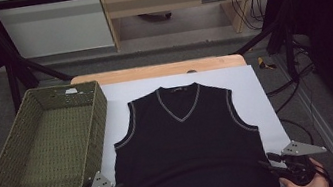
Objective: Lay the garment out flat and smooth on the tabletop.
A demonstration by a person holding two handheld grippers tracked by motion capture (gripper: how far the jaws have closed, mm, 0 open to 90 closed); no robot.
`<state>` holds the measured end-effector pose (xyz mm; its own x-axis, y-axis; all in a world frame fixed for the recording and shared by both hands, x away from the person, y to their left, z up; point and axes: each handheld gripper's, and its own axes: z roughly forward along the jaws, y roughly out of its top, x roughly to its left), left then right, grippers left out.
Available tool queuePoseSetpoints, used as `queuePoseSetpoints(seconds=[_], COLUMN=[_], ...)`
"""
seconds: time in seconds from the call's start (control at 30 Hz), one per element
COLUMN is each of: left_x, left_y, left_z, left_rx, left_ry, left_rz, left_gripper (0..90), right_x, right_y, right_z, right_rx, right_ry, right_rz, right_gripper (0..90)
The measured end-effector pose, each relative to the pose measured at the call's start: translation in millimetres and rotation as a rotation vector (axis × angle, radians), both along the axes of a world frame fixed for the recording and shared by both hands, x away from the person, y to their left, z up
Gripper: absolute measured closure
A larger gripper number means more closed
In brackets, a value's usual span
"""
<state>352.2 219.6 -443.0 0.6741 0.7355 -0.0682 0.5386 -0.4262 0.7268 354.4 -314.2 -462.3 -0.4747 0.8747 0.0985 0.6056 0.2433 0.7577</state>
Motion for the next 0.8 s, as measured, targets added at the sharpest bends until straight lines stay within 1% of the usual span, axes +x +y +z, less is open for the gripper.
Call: queuePoseSetpoints(seconds=[0.03, 0.1, 0.13, 0.17, 0.23, 0.3, 0.37, 0.43, 0.5, 0.6, 0.67, 0.77, 0.8], left_x=[3.3, 9.5, 12.8, 16.3, 22.9, 28.9, 34.9, 41.0, 46.4, 53.8, 58.0, 64.7, 67.0], left_y=[-2.5, -6.5, -8.3, -9.6, -11.4, -12.6, -12.5, -12.1, -12.3, -14.1, -16.6, -21.1, -22.7], left_z=[-0.3, -1.4, -2.2, -2.9, -4.0, -4.4, -4.3, -3.9, -3.3, -1.1, 1.4, 4.5, 5.5], left_rx=[-0.012, -0.026, -0.033, -0.043, -0.064, -0.084, -0.111, -0.133, -0.144, -0.159, -0.155, -0.156, -0.149], left_ry=[-0.022, -0.03, -0.032, -0.033, -0.038, -0.037, -0.032, -0.034, -0.039, -0.053, -0.062, -0.08, -0.087], left_rz=[0.0, 0.001, -0.001, 0.002, 0.003, -0.009, -0.019, -0.018, -0.019, -0.026, -0.026, -0.033, -0.038], left_gripper=[55.5, 46.1, 42.4, 39.5, 35.4, 30.3, 29.6, 25.6, 21.5, 17.4, 15.0, 11.5, 10.9], right_x=[2.2, 9.3, 12.8, 16.4, 24.1, 32.3, 39.8, 46.6, 52.7, 59.6, 63.3, 68.8, 70.8], right_y=[0.7, 5.0, 6.8, 9.3, 13.2, 17.7, 21.5, 24.8, 27.9, 30.4, 31.3, 31.5, 31.4], right_z=[0.5, 2.5, 3.1, 3.9, 5.3, 6.5, 7.0, 7.9, 8.8, 10.7, 12.7, 16.2, 17.4], right_rx=[0.005, 0.02, 0.018, 0.031, 0.047, 0.058, 0.058, 0.056, 0.059, 0.053, 0.056, 0.056, 0.053], right_ry=[-0.017, -0.038, -0.051, -0.055, -0.058, -0.065, -0.074, -0.073, -0.071, -0.08, -0.08, -0.094, -0.1], right_rz=[0.004, 0.007, 0.014, 0.019, 0.033, 0.044, 0.05, 0.051, 0.051, 0.047, 0.039, 0.027, 0.025], right_gripper=[39.8, 33.2, 29.6, 26.5, 23.7, 18.8, 17.7, 16.3, 14.6, 13.9, 13.2, 13.0, 13.0])
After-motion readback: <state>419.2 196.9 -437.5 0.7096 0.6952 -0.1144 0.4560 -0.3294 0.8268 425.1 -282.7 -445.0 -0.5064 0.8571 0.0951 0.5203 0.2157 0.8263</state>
